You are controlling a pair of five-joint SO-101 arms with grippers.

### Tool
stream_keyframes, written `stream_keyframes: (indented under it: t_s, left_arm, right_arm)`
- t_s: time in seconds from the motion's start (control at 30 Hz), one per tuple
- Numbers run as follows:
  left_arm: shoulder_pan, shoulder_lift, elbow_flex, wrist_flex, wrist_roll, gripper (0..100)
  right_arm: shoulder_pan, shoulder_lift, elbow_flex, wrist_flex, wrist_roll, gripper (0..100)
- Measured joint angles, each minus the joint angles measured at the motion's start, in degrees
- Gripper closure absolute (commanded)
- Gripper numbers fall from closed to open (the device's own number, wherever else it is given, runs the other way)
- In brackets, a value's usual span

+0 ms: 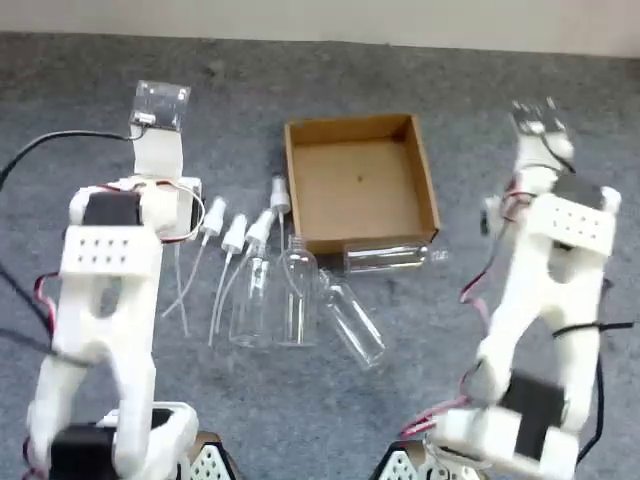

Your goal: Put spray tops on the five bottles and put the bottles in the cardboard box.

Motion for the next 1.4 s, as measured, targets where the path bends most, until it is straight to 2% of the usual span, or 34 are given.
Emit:
stream_keyframes:
  t_s: [0.3,0.47,0.63,0.77,0.9,1.0,1.17,1.4]
  left_arm:
    - [1.8,-16.1,0.0,0.2,4.7,98]
    - [1.9,-23.6,0.0,0.2,6.8,98]
    - [1.9,-30.9,0.0,0.2,8.2,98]
    - [1.9,-36.7,0.0,-0.3,12.0,98]
    - [1.9,-41.6,0.4,-4.7,15.9,98]
    - [1.9,-44.0,0.9,-7.9,18.1,98]
    - [1.9,-44.7,0.9,-9.2,22.2,98]
    - [1.9,-44.7,2.3,-9.2,23.1,98]
  right_arm:
    - [-21.0,-13.5,6.1,-0.1,-2.7,99.5]
    - [-26.2,-15.6,10.6,-5.8,-2.8,99.5]
    - [-32.6,-18.3,14.1,-7.3,-2.8,99.5]
    - [-40.9,-23.6,22.7,-15.3,-2.8,99.5]
    - [-46.7,-31.4,35.6,-27.6,-2.8,99.5]
    - [-51.0,-36.7,44.2,-32.6,-2.8,99.5]
    - [-55.3,-41.8,49.5,-33.8,-2.8,99.5]
    - [-55.6,-43.3,49.8,-33.8,-2.8,99.5]
